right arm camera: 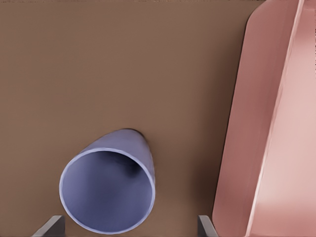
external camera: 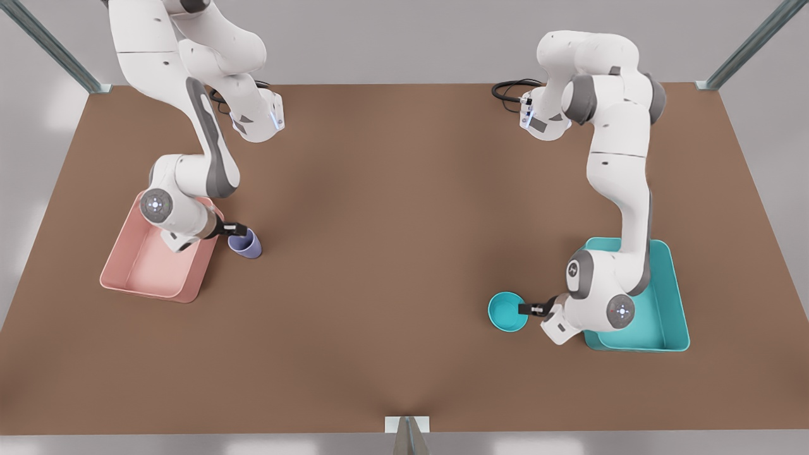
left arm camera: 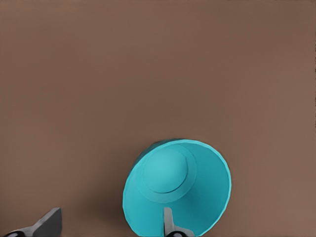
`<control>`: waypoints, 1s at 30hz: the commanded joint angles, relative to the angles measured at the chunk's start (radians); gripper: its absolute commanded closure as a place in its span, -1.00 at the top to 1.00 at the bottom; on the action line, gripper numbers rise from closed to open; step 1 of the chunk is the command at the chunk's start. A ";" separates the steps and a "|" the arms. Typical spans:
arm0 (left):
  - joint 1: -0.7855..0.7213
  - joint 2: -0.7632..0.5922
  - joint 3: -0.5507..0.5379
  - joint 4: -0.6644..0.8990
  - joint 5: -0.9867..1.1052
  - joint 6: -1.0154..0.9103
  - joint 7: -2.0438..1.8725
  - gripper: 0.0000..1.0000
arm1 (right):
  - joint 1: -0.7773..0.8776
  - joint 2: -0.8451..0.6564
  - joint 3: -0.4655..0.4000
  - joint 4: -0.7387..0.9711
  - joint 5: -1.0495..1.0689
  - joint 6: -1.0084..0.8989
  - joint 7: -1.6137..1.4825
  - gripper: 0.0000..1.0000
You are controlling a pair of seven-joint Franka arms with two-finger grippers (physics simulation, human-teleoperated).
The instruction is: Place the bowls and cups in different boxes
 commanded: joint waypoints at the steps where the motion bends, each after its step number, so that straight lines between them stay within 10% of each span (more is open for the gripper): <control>1: -0.004 0.009 -0.003 0.000 -0.015 0.110 -0.122 1.00 | -0.011 0.010 0.000 -0.011 0.002 0.201 0.049 1.00; 6: -0.004 0.033 -0.018 -0.002 -0.009 0.107 -0.110 1.00 | -0.019 0.050 0.001 -0.026 0.022 0.213 0.050 1.00; 12: -0.004 0.035 -0.018 -0.002 -0.014 0.072 -0.117 0.14 | -0.032 0.042 0.001 -0.083 0.022 0.218 0.032 1.00; 20: -0.004 0.041 -0.018 -0.003 -0.017 0.035 -0.133 -0.49 | -0.028 0.105 0.007 -0.094 0.028 0.236 0.030 0.99; 24: -0.004 0.001 -0.016 0.004 -0.012 -0.043 -0.180 -0.57 | -0.031 0.103 0.007 -0.094 0.029 0.235 0.015 -0.57; 30: 0.155 -0.353 0.080 -0.081 0.221 -0.355 -0.110 -0.57 | -0.022 0.115 0.009 -0.074 0.046 0.225 0.016 -0.57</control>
